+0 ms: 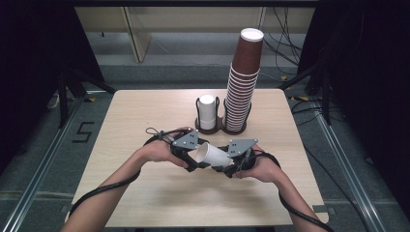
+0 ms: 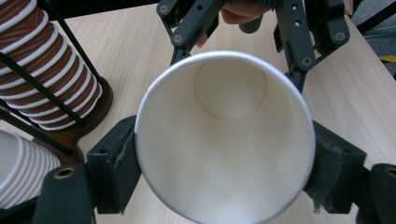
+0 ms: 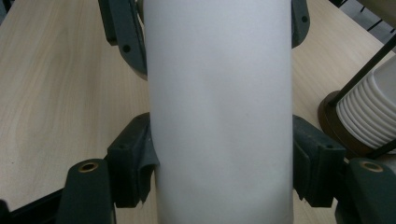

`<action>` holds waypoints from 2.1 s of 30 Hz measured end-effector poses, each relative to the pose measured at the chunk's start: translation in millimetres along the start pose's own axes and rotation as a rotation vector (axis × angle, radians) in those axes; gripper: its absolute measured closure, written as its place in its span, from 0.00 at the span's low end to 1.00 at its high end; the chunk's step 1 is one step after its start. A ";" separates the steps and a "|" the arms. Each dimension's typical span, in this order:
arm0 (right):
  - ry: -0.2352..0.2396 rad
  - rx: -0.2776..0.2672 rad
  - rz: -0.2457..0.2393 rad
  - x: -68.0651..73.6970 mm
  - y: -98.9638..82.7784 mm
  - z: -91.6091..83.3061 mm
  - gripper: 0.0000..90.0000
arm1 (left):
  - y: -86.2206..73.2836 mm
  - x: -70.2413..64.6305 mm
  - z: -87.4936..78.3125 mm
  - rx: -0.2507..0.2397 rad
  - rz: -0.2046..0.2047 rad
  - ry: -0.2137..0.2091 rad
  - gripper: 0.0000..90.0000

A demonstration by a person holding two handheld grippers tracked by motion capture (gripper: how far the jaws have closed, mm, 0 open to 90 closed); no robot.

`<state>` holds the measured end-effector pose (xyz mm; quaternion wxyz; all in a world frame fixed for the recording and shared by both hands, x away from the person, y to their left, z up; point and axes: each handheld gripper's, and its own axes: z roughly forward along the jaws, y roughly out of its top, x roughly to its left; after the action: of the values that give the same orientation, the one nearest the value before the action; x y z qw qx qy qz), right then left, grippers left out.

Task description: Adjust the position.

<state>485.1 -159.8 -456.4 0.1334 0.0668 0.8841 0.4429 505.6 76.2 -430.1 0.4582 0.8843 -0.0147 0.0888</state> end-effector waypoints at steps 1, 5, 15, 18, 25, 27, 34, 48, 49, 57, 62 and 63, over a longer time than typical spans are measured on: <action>-0.001 0.002 0.001 -0.2 0.2 -0.1 0.37 | 0.8 -0.2 -0.3 0.000 0.004 0.000 0.26; 0.004 0.009 0.020 0.2 1.1 -0.7 0.37 | 5.1 -0.7 -1.4 0.011 0.012 0.001 0.27; 0.000 0.039 0.009 0.8 0.5 1.0 0.33 | 21.6 -3.9 -2.3 0.092 0.064 0.010 0.31; -0.003 0.048 0.023 1.8 -0.2 1.7 0.30 | 26.5 -4.7 -2.5 0.140 0.088 0.013 0.31; -0.022 0.050 0.037 2.1 -0.2 1.9 0.23 | 37.3 -6.3 -3.8 0.183 0.109 0.015 0.32; -0.040 0.050 0.035 1.0 0.0 0.5 0.21 | 40.8 -6.4 -4.5 0.196 0.116 0.012 0.33; -0.053 0.042 0.061 2.0 -1.6 -0.9 0.17 | 47.3 -6.1 -5.0 0.255 0.114 0.014 0.33; -0.075 0.048 0.054 2.7 -6.4 -5.6 0.17 | 55.6 -1.5 -8.8 0.378 0.114 0.012 0.33; -0.084 0.048 0.046 2.8 -6.2 -6.0 0.17 | 56.2 -1.3 -8.9 0.389 0.117 0.012 0.33; -0.092 0.034 0.056 8.5 -1.0 -7.0 0.17 | 61.8 -0.5 -9.1 0.445 0.118 0.003 0.33; -0.094 0.014 0.044 8.7 4.5 -5.3 0.17 | 65.4 -1.8 -8.1 0.472 0.131 -0.008 0.33; -0.095 0.019 0.043 9.2 5.1 -5.3 0.17 | 65.6 -1.9 -7.6 0.481 0.134 -0.012 0.33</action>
<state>474.7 -158.7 -450.9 0.1651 0.1078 0.8793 0.4336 495.6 44.2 -373.1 0.2276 0.9654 -0.0546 0.1147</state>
